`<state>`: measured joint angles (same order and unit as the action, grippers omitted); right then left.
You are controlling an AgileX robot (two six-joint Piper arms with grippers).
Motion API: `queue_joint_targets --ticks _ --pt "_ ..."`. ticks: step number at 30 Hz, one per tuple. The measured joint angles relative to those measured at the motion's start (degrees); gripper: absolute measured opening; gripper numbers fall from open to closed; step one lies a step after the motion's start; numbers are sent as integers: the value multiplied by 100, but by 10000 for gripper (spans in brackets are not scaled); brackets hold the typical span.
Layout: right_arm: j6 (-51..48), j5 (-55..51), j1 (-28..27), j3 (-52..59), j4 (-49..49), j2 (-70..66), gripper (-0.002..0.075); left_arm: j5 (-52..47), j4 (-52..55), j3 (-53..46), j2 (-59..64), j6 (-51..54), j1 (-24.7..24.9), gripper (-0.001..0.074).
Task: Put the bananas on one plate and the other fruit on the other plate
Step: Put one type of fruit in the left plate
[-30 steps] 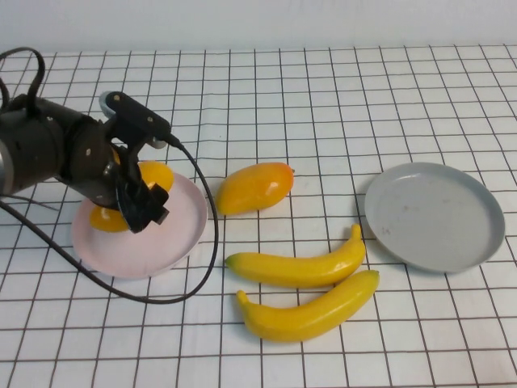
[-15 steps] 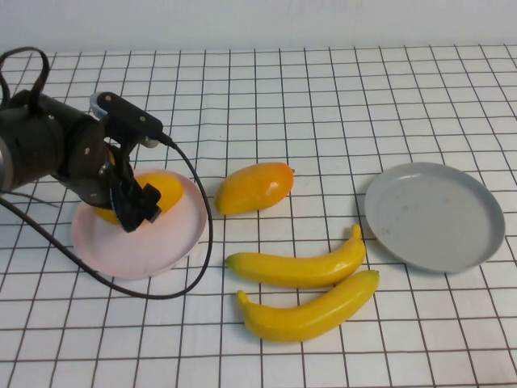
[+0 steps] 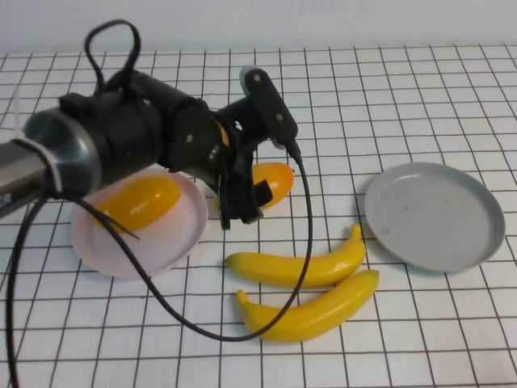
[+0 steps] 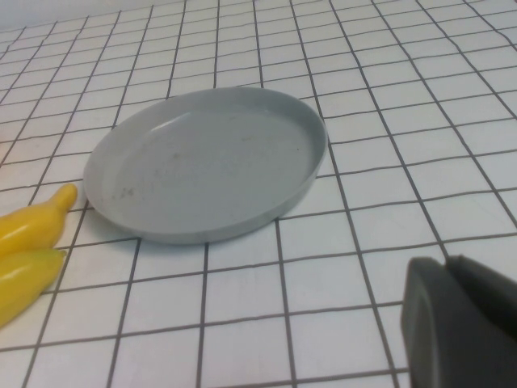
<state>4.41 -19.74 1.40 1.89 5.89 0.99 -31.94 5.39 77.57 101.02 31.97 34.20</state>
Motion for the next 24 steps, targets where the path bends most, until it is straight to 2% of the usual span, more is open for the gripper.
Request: queue_joint_targets --ticks 5,17,24 --pt "0 0 0 0 0 0 -16 412 -120 0 735 534 48 596" --pt "0 0 0 0 0 0 -17 1844 -107 63 1403 651 48 594" --pt "0 0 0 0 0 0 -16 2205 -107 63 1504 651 -12 515"
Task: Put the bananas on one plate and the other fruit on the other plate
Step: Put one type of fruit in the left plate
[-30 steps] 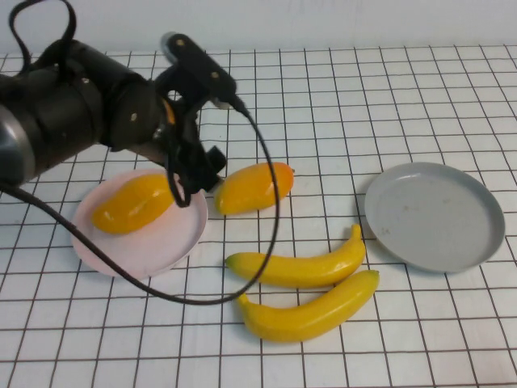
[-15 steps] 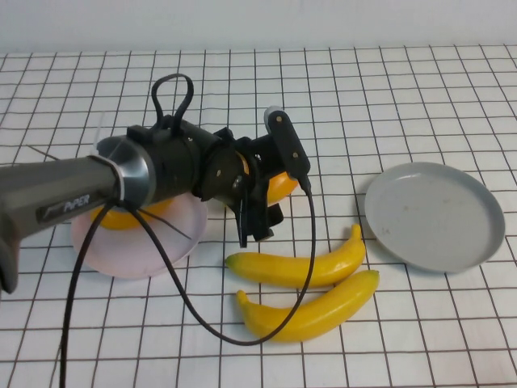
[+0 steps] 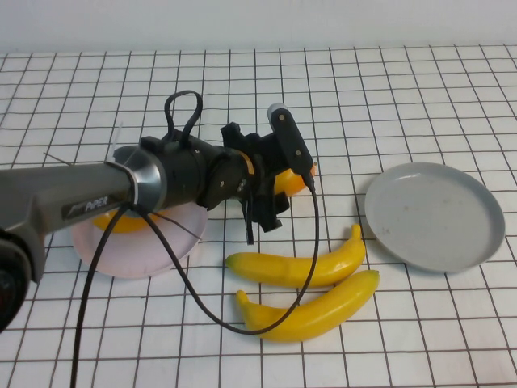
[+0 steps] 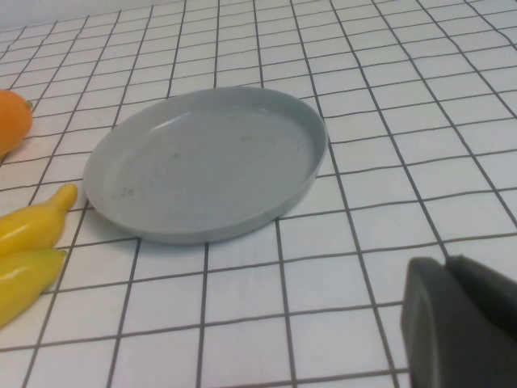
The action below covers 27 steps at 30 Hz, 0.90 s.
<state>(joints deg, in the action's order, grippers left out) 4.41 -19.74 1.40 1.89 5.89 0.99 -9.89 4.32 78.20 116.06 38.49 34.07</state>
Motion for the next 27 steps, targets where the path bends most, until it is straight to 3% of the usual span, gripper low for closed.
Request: queue_joint_targets --ticks 12,20,24,27 --pt "0 0 0 0 0 0 -16 312 -11 -11 70 0 -128 445" --pt "0 0 0 0 0 0 -16 257 31 -11 55 0 -136 446" --pt "0 0 0 0 0 0 -17 -242 190 -19 -371 -117 -114 446" --pt "0 0 0 0 0 0 -16 -920 459 -135 -1024 -772 -51 446"
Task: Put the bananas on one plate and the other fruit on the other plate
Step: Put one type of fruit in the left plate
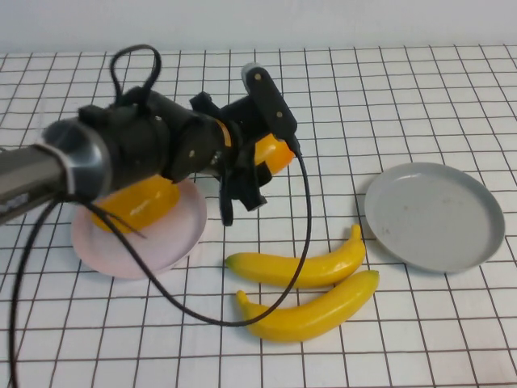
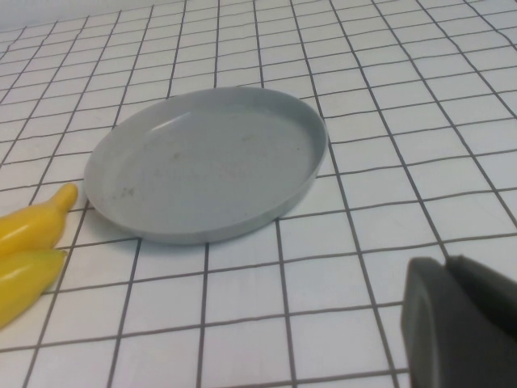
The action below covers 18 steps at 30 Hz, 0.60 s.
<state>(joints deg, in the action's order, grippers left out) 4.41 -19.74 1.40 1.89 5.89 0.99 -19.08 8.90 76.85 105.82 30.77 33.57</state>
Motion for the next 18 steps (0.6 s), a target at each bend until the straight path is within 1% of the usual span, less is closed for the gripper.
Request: queue_joint_targets --ticks 2,5,8,9,12,14,17,18 --pt "0 0 0 0 0 0 -16 -412 283 -249 -519 -536 39 446" --pt "0 0 0 0 0 0 -16 -687 529 -822 -1185 -937 27 445" --pt "0 0 0 0 0 0 -16 -667 550 -1488 -1657 -1113 -226 445" --pt "0 0 0 0 0 0 -16 -620 521 -1750 -1761 -1151 -394 445" --pt "0 0 0 0 0 0 -16 -447 453 -2225 -1789 -1186 -778 448" --pt "0 0 0 0 0 0 -16 -275 390 -2481 -1714 -1189 -1010 497" --pt "0 0 0 0 0 0 -16 1 243 -2613 -1622 -1247 -1178 604" --pt "0 0 0 0 0 0 -16 55 229 -2613 -1609 -1283 -1202 624"
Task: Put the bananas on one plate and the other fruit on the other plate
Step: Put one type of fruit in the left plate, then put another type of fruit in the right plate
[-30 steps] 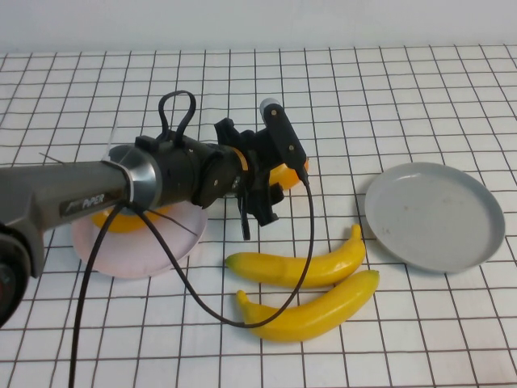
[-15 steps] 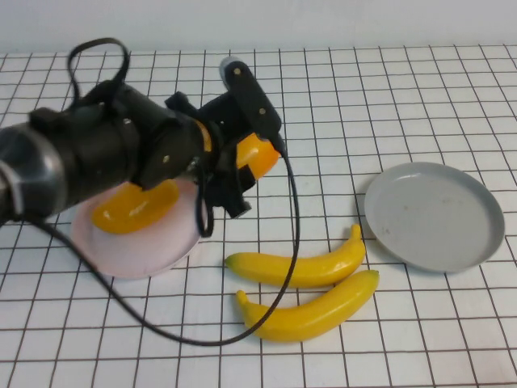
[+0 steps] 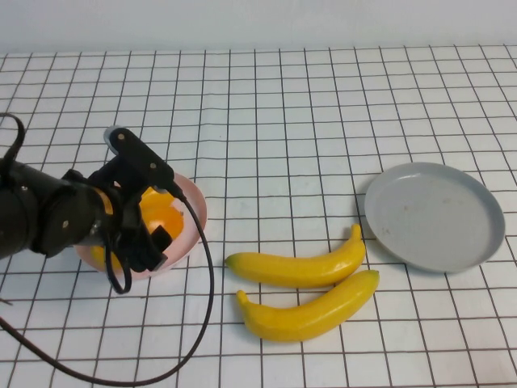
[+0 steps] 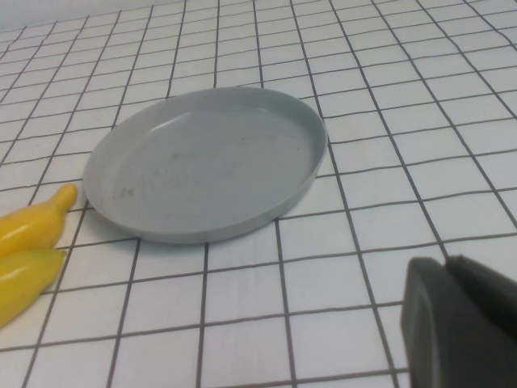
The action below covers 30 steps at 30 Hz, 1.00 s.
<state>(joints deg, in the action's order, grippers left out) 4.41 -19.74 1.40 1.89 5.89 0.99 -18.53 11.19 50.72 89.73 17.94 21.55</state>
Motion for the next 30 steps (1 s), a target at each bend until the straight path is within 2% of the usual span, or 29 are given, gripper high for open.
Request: queue_joint_targets --ticks 4,7,9,12,14,16,23,26,30 --pt "0 0 0 0 0 0 -16 124 -8 11 0 -35 -11 662" --pt "0 0 0 0 0 0 -16 -219 207 175 -107 -354 0 634" --pt "0 0 0 0 0 0 -16 -587 357 399 -283 -808 0 537" --pt "0 0 0 0 0 0 -16 -1093 379 639 -722 -1122 0 218" --pt "0 0 0 0 0 0 -16 -1226 189 638 -1117 -1149 0 104" --pt "0 0 0 0 0 0 -16 -1172 -209 515 -1600 -1047 0 43" --pt "0 0 0 0 0 0 -16 -819 -1608 -538 -3299 -478 55 3" --pt "0 0 0 0 0 0 -17 -1037 -1898 -912 -4000 -1035 67 1" --pt "0 0 0 0 0 0 -16 -1904 -1938 -1041 -4899 -1900 67 0"
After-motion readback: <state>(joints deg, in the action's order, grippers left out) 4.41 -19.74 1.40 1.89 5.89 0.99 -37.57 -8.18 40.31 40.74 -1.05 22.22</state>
